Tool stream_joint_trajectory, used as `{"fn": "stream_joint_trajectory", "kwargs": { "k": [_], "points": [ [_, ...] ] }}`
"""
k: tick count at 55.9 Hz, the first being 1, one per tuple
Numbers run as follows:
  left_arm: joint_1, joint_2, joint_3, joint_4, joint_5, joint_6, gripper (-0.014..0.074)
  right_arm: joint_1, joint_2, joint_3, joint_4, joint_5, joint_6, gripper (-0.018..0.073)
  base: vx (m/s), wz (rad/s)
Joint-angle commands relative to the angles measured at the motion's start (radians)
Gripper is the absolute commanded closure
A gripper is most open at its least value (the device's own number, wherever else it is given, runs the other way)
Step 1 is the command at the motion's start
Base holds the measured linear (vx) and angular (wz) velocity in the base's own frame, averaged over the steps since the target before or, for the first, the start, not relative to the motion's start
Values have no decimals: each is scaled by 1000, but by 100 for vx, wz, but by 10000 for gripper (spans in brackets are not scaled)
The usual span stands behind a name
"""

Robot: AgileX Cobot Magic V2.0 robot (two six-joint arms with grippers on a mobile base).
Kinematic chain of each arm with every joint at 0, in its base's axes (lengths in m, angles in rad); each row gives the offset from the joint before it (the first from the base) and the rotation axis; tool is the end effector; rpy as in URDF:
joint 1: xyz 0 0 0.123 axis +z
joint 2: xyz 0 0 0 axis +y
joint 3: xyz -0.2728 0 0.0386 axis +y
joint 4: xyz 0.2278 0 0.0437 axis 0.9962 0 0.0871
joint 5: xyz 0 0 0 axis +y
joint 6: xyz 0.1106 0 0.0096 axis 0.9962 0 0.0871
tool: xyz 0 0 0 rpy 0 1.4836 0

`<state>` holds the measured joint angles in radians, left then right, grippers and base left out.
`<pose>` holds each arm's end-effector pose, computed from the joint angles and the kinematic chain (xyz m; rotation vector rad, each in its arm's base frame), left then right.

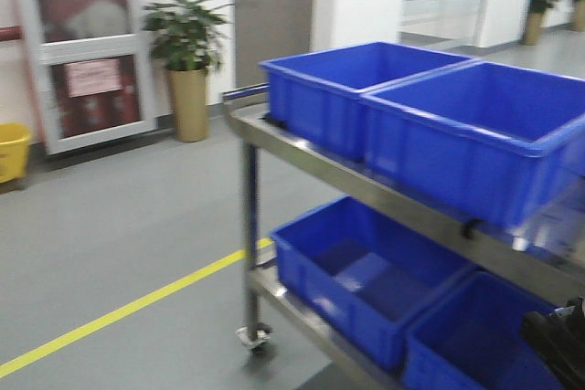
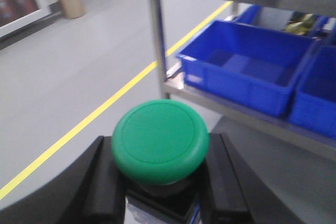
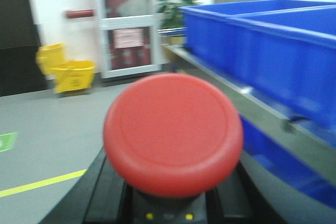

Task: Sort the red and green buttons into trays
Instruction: 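Drive the base to the counter holding both buttons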

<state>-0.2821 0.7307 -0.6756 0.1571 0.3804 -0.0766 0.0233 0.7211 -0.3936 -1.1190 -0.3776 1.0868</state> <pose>0.1524 -0.0374 0.3275 0.2962 1.8922 -0.0877 0.1539 0.0404 0.2930 -0.2798 1.6198 0.2925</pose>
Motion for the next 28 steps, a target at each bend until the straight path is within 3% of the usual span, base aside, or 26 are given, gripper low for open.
{"fn": "stream_joint_trajectory", "kwargs": {
  "k": [1,28],
  "points": [
    [-5,-2,-28,-3,-89,-11,595,-2,-6,-29,22,-46,2,568,19,-73],
    [-5,-2,-28,-3,-89,-11,595,-2,-6,-29,22,-47,2,568,17,-61]
  ]
}}
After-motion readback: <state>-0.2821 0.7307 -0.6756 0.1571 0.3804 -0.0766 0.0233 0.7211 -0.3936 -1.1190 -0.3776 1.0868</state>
